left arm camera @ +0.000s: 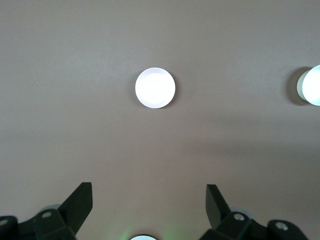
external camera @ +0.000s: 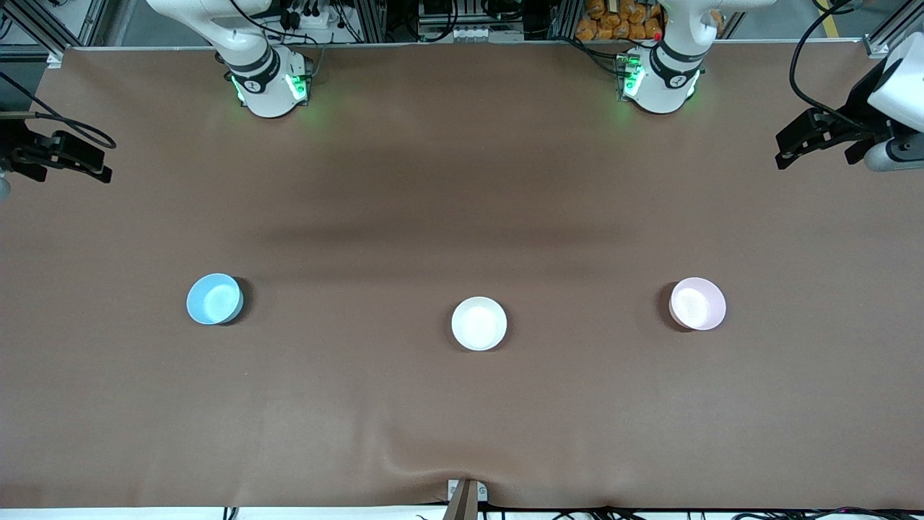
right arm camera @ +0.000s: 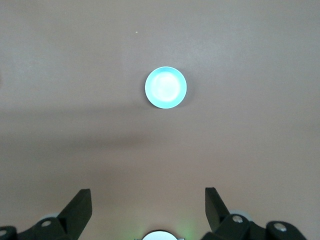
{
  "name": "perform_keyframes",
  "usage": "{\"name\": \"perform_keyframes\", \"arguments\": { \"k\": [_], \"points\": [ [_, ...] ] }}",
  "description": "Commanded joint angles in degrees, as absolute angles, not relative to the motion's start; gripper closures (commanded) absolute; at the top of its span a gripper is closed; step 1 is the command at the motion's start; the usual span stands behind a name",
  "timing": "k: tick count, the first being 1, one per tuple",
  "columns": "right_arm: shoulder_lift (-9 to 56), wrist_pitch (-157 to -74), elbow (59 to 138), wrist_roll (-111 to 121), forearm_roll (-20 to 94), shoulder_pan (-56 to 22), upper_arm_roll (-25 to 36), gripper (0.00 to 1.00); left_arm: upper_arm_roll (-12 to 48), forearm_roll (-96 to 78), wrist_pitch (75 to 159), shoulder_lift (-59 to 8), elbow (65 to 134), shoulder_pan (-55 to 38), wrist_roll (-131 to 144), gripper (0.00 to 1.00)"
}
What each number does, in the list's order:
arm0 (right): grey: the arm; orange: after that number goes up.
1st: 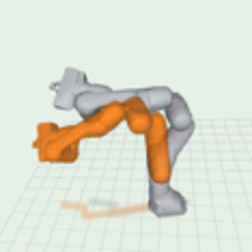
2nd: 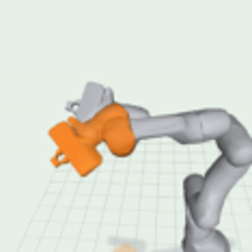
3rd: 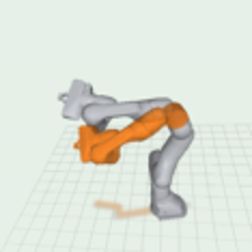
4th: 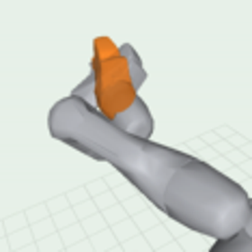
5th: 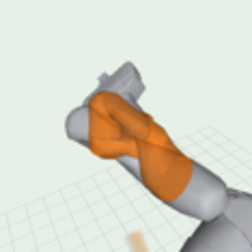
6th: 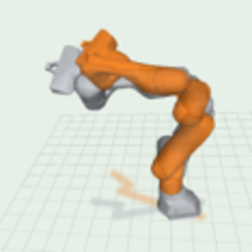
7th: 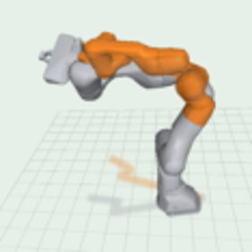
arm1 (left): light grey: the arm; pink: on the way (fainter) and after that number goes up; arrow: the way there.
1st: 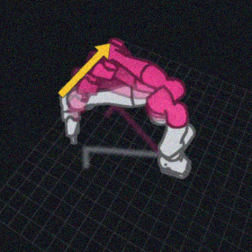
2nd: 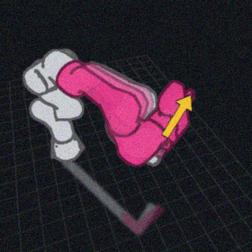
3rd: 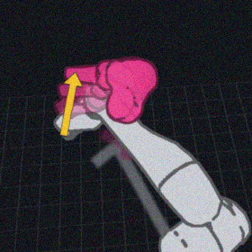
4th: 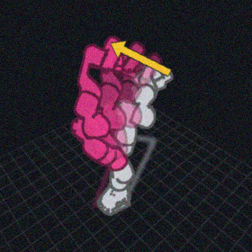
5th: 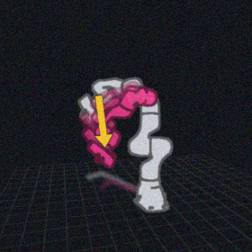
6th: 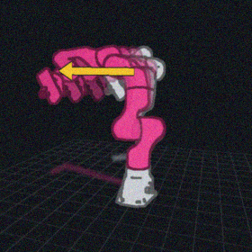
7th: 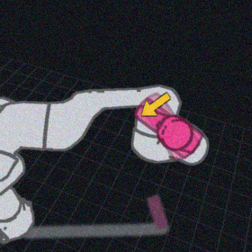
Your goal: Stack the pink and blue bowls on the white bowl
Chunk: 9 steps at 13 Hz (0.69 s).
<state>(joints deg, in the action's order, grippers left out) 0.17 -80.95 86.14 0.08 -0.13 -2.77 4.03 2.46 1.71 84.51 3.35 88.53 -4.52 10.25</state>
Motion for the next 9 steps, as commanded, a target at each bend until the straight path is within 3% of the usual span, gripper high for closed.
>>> {"name": "perform_keyframes", "arguments": {
  "k": [1,9],
  "points": [
    [-0.09,-80.51,86.4,-0.18,-0.26,-2.99,3.96,0.0,3.16,2.99,83.58,2.73,87.63,-3.96,10.28,0.0],
    [0.09,-80.77,86.4,-0.18,-0.26,-2.64,4.22,0.0,2.99,2.99,87.0,2.81,91.3,-2.55,10.11,0.0]
  ]
}}
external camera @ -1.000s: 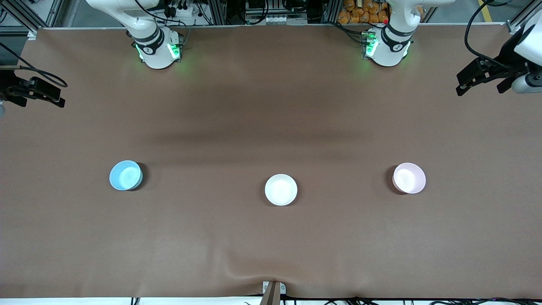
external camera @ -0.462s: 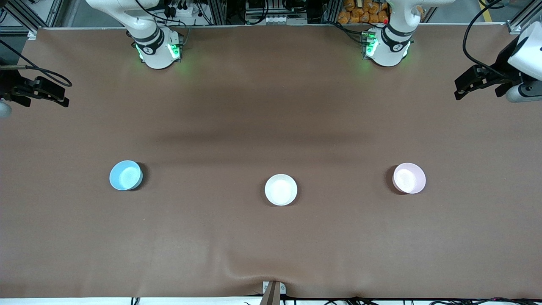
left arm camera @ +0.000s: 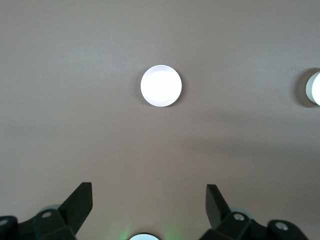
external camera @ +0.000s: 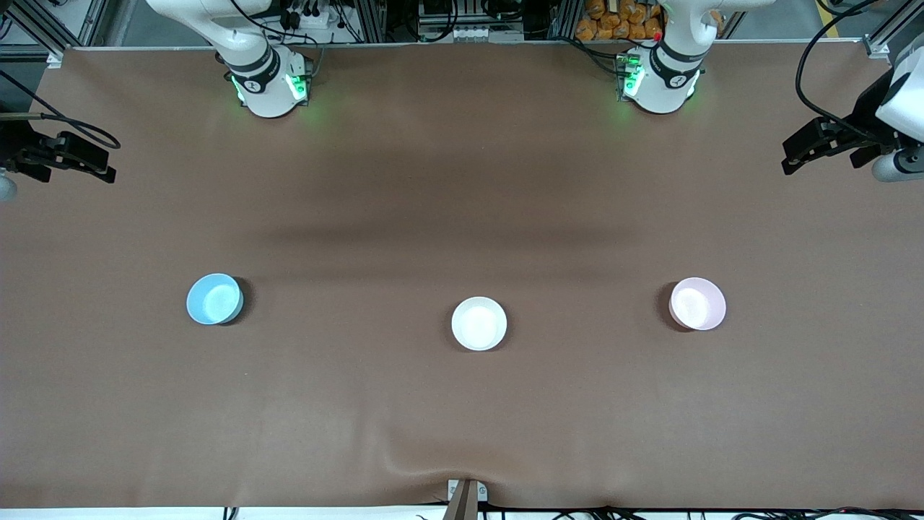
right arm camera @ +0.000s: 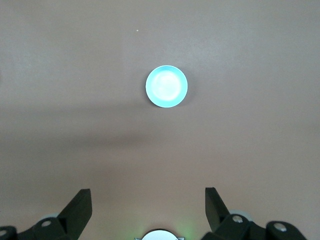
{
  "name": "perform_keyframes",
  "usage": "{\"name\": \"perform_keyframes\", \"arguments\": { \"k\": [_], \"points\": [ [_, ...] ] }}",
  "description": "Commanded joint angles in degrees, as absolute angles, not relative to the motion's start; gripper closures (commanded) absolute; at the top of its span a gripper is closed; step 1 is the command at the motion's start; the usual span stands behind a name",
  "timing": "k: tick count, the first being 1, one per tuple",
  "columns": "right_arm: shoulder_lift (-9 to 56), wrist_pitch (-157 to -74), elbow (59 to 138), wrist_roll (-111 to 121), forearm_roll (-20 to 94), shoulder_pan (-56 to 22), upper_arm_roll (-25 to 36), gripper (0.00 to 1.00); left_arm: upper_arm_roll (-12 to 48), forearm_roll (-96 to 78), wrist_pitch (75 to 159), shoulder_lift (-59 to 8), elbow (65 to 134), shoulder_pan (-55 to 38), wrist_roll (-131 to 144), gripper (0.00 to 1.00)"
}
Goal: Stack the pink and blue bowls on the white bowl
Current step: 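Reach the left gripper down to the pink bowl rim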
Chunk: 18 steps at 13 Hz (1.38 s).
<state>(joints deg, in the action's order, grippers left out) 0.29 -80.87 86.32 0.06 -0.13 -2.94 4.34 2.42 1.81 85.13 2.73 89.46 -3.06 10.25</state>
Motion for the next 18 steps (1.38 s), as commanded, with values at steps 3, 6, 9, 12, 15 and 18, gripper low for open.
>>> {"name": "perform_keyframes", "arguments": {
  "k": [3,6,9,12,15,18],
  "points": [
    [0.09,-80.77,86.4,-0.18,-0.35,-2.55,4.22,0.0,2.99,3.08,96.73,3.25,100.69,0.08,10.02,0.0],
    [0.18,-80.86,86.4,-0.18,-0.35,-2.2,4.22,0.0,2.99,2.99,111.74,2.64,111.76,2.02,9.58,0.0],
    [0.35,-81.03,86.31,-0.18,-0.35,-2.2,4.22,0.0,3.08,2.99,123.8,-2.26,118.29,3.86,9.32,0.0],
    [0.35,-81.04,86.04,-0.18,-0.26,-2.02,4.31,0.0,3.08,2.99,131.19,-9.21,119.09,4.66,9.23,0.0],
    [1.05,-81.03,86.22,-0.18,-0.35,-2.02,4.31,0.0,3.08,2.99,139.72,-15.18,120.32,4.75,9.23,0.07],
    [2.28,-81.56,86.13,-0.18,-0.35,-1.93,4.31,0.0,3.08,2.99,144.31,-19.41,120.59,4.75,9.23,0.22]
  ]
}}
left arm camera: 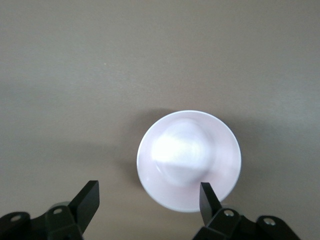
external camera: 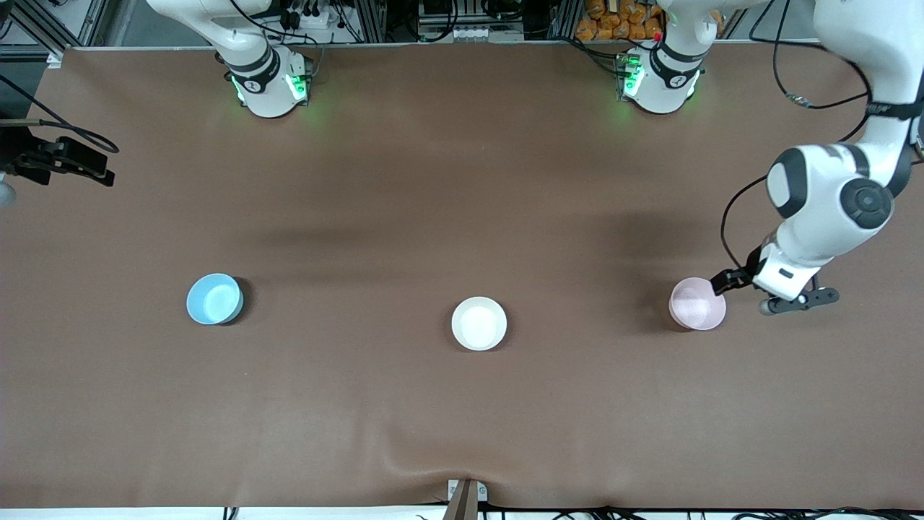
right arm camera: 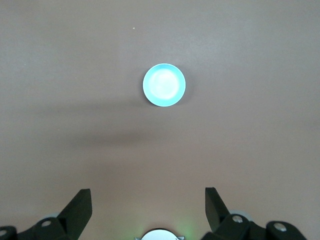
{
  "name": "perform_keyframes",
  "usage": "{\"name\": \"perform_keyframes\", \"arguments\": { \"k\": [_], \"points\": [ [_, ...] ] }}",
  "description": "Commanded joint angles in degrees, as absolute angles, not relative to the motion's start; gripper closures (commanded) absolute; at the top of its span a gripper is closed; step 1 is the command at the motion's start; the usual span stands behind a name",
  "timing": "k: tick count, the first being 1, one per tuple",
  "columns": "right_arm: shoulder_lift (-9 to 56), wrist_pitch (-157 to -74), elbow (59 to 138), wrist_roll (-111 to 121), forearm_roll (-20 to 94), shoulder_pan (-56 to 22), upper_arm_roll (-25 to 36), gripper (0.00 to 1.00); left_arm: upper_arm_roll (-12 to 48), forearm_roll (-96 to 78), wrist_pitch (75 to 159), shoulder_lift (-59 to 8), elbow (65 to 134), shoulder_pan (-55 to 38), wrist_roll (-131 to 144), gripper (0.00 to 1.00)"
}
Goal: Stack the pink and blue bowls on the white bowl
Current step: 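Reach the left gripper down to the pink bowl rim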
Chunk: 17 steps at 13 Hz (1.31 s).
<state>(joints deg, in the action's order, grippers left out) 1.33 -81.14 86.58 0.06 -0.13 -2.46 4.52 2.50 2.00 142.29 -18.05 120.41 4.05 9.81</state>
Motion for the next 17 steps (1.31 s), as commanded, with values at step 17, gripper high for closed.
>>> {"name": "perform_keyframes", "arguments": {
  "k": [17],
  "points": [
    [11.94,-91.05,87.8,-0.26,-0.7,0.7,4.39,0.0,2.81,2.99,147.22,-25.66,119.88,5.8,9.4,0.54]
  ]
}}
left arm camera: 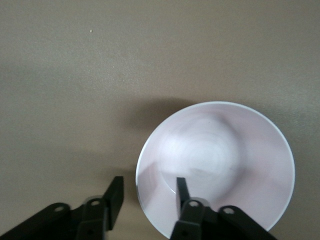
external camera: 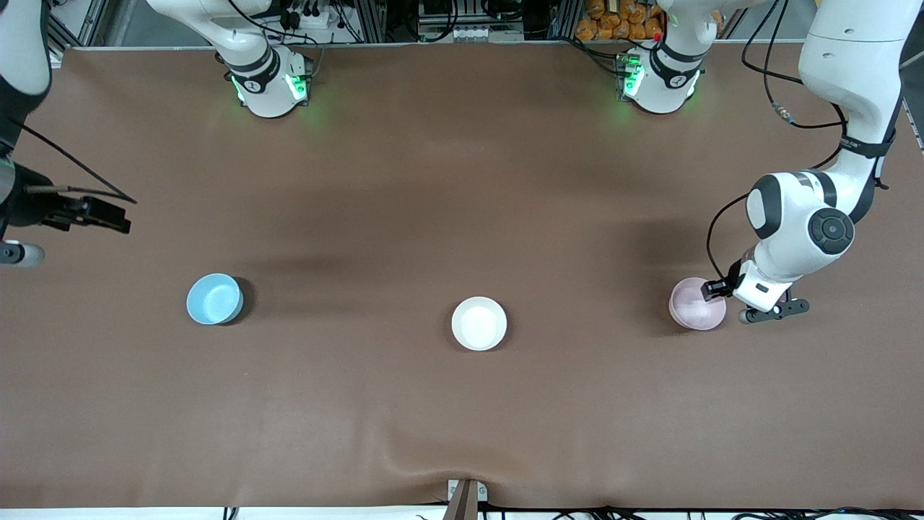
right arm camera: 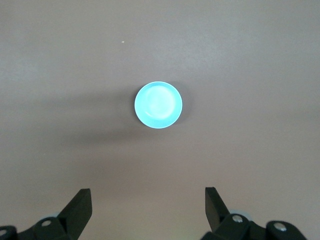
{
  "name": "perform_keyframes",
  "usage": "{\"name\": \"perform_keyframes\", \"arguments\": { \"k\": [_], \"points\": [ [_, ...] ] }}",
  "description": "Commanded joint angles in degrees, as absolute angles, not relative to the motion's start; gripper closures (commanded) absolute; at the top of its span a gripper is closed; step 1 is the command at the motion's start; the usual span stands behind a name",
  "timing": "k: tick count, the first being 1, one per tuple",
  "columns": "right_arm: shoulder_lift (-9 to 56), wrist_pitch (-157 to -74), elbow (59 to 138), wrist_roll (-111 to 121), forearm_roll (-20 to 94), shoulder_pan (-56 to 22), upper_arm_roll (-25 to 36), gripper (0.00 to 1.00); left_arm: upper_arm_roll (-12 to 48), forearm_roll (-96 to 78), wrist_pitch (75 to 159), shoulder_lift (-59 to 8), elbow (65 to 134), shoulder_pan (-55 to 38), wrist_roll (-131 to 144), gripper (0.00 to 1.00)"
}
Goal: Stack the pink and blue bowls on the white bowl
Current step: 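Grasp the pink bowl with the left gripper while the right gripper reaches the blue bowl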
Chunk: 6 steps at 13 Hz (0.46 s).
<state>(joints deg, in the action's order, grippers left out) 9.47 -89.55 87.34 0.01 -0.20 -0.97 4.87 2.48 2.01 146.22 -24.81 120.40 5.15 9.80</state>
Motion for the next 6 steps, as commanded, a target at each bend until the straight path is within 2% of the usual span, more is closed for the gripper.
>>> {"name": "perform_keyframes", "arguments": {
  "k": [1,2,4,6],
  "points": [
    [13.61,-91.49,87.89,-0.26,-0.7,1.05,4.39,0.0,2.81,2.99,147.22,-25.66,119.88,5.8,9.4,0.56],
    [15.62,-91.84,87.89,-0.26,-0.7,1.84,4.39,0.0,2.81,2.99,147.3,-25.84,119.88,5.71,9.4,0.58],
    [20.02,-94.9,87.98,-0.26,-0.7,3.68,4.39,0.0,2.81,2.99,147.3,-26.36,119.62,5.8,9.4,0.7],
    [21.79,-99.73,90.42,-0.26,-0.7,4.04,4.39,0.0,2.81,2.99,147.83,-26.54,119.62,5.71,9.4,0.95]
  ]
}}
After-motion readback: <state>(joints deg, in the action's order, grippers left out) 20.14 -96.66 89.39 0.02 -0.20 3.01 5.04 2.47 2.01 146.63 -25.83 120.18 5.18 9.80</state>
